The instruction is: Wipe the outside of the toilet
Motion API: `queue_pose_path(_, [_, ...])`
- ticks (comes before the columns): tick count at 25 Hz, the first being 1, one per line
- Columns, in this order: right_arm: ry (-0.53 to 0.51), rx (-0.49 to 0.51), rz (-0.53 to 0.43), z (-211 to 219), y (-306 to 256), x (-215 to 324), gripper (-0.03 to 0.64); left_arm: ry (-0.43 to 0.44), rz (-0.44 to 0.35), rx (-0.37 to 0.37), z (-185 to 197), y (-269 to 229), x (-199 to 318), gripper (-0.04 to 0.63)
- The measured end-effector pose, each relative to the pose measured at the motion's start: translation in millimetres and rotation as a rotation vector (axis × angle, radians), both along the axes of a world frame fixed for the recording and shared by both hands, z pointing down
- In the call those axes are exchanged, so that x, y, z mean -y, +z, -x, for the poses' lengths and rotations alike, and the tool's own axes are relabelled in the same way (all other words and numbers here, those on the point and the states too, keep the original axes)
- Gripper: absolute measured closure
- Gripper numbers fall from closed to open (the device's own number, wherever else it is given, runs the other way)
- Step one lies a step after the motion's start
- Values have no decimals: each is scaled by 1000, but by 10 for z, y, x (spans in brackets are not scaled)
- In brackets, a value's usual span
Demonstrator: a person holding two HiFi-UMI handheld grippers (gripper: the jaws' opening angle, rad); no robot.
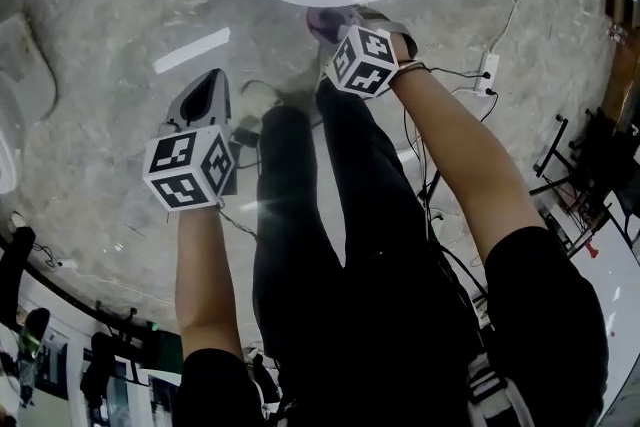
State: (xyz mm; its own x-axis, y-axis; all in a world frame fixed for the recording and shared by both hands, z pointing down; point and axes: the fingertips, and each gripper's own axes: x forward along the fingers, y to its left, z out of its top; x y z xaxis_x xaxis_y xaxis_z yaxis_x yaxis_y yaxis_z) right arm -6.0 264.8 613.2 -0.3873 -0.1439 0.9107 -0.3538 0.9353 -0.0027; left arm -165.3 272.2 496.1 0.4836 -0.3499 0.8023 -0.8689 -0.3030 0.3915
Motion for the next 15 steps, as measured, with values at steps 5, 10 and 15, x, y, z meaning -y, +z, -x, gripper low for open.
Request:
queue_pose_path(5, [188, -3, -43, 516, 2, 197, 535, -75, -2, -8, 396, -33, -159, 588])
queue_pose_path(10, [384, -14, -65, 795, 40, 408, 535, -167, 1, -12, 882, -12, -288, 588])
queue_pose_path(15, [456, -31, -102, 1014, 30, 574, 535, -239, 18, -18, 1295, 72, -395, 588])
